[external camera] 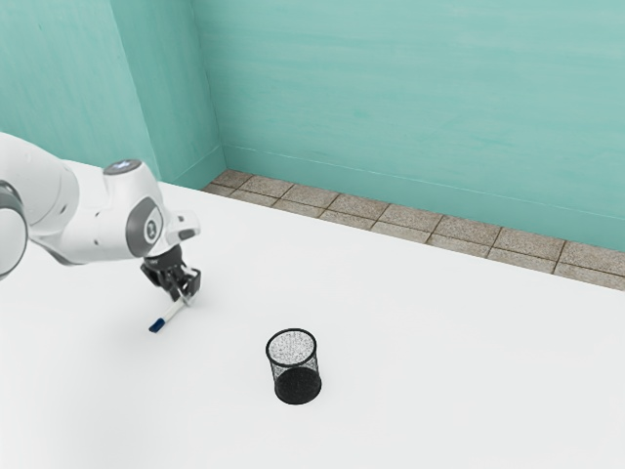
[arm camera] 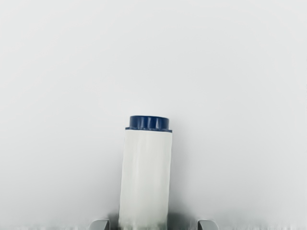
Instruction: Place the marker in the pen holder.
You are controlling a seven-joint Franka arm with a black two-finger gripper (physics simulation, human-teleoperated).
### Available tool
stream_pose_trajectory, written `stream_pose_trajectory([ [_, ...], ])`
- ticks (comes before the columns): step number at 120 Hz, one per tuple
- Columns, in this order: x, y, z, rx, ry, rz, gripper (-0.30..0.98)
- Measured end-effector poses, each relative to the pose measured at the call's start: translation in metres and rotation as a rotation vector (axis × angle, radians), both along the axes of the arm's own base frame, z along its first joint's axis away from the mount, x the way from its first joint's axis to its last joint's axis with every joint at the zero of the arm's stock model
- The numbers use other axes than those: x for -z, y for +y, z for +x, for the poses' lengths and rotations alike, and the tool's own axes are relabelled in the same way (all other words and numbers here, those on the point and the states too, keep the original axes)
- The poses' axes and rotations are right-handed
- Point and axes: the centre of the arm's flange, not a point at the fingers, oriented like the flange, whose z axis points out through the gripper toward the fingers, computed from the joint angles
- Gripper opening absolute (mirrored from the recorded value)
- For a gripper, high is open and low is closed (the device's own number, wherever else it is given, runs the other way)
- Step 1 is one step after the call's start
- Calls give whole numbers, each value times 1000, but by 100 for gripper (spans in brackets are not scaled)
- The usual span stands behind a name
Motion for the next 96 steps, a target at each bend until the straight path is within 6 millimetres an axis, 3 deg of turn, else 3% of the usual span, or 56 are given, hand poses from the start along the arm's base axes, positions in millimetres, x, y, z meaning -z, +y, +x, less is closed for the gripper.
stream_pose_trajectory([
  [32,1,0,-2,-19,-2,-13,-3],
  [60,-5,0,-1,-30,-11,-5,-9],
  [78,-43,-11,2,-17,-67,4,-10],
  [96,-107,-68,-12,67,-149,-6,-10],
])
